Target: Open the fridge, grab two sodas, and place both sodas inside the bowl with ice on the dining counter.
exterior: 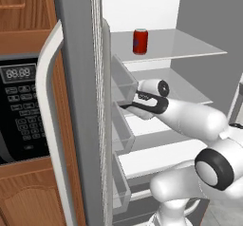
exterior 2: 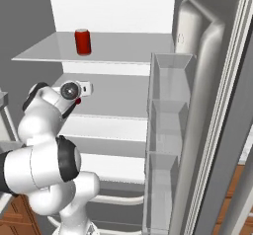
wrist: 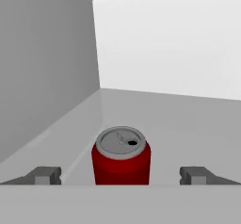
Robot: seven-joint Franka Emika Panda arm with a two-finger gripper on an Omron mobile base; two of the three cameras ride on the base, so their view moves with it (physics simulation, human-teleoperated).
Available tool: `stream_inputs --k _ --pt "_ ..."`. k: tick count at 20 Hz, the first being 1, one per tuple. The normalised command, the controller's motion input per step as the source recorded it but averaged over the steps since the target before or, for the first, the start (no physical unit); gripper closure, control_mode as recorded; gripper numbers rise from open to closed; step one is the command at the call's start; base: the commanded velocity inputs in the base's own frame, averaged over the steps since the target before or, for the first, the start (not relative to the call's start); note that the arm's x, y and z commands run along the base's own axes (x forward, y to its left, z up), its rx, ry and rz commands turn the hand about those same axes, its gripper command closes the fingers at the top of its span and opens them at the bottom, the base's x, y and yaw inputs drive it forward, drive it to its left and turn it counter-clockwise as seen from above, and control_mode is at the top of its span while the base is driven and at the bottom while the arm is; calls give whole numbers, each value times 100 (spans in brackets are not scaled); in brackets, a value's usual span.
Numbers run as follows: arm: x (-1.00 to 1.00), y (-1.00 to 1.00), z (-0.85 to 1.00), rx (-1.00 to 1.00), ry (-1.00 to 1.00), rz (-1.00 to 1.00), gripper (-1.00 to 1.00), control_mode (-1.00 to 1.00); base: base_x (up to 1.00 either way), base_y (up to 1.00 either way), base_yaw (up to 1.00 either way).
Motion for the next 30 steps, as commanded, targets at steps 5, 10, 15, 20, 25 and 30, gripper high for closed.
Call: stream_inputs --k 5,10,15,20,25,30 --pt "1 10 0 -1 0 0 -100 -100 0 0 0" --pt "8 0 0 0 0 0 -100 -100 0 0 0" --pt "8 0 -1 0 0 0 -100 -100 0 0 0" --pt "10 0 -11 0 2 0 -100 -100 0 0 0" --pt "11 0 -13 0 2 0 -100 -100 0 0 0" --pt "13 1 -12 0 0 0 -100 -100 0 0 0"
